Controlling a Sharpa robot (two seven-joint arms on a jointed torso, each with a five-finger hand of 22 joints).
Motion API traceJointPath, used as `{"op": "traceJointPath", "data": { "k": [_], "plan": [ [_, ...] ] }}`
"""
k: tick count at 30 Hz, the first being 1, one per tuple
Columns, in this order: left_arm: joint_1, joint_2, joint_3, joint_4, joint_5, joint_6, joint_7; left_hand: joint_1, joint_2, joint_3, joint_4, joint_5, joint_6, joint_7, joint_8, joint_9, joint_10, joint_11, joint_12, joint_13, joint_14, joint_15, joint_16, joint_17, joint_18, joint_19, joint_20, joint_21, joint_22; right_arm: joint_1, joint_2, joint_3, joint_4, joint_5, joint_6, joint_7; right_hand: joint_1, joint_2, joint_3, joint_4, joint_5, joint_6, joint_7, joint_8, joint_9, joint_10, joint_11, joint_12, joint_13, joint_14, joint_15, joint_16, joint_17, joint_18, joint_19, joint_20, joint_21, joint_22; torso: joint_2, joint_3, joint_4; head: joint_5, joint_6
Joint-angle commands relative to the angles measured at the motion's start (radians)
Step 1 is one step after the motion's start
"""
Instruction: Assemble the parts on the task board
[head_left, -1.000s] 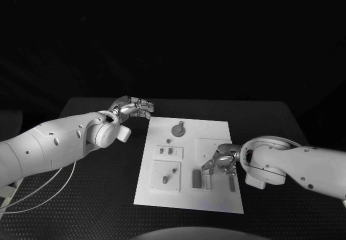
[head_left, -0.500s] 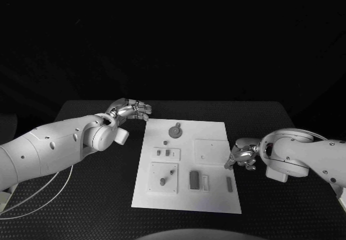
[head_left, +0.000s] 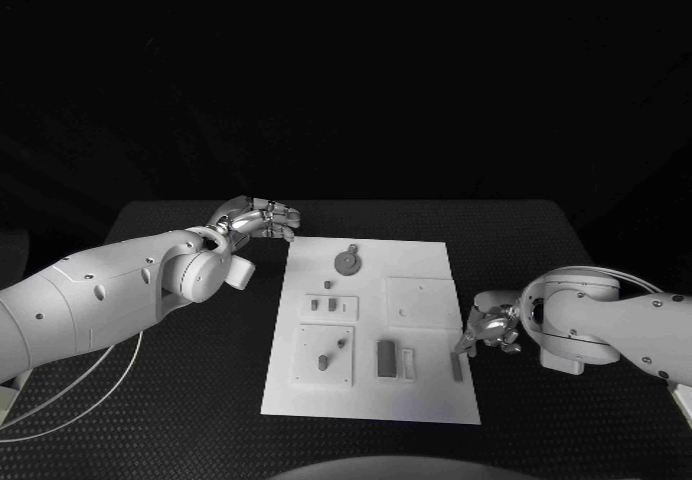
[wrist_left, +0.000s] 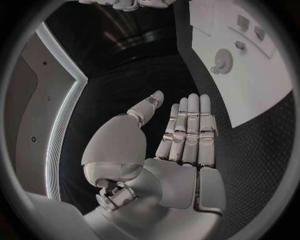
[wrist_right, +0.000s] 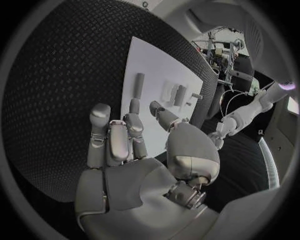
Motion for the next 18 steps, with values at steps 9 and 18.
{"op": "traceJointPath", "data": {
  "k": [9,18],
  "plan": [
    [0.001,0.0,0.001,0.002,0.005,0.016,0.007,-0.009,-0.002,0.0,0.007,0.001,-0.005,-0.002,0.007,-0.002,-0.001,0.0,0.003,-0.001,0.005,0.0,-0.007,0.002,0.007,0.007,0.001,-0.004,0.002,-0.047,0.021,0.0,-0.006,-0.077,0.016,-0.008,-0.063,-0.019,0.004,0.05,-0.001,0.0,-0.003,-0.004,0.011,0.002,-0.002,0.003,0.003,0.0,-0.008,0.005,0.002,0.046,-0.004,0.0,0.0,0.016,0.001,-0.0004,0.0021,-0.001,-0.007],
    [0.001,-0.001,0.001,0.003,0.005,0.02,0.004,-0.01,-0.001,0.0,0.008,0.001,-0.005,-0.002,0.007,-0.002,-0.001,0.0,0.003,-0.002,0.005,0.0,-0.008,0.003,0.007,0.007,0.001,-0.004,0.002,-0.073,0.046,0.0,-0.016,-0.096,0.014,-0.008,-0.083,-0.029,0.009,0.069,-0.001,0.0,-0.003,-0.007,0.014,0.001,-0.002,0.002,0.002,-0.001,-0.009,0.005,0.0,0.046,-0.005,-0.002,0.0,0.017,0.001,-0.0008,0.0019,0.001,-0.012]
  ]
}}
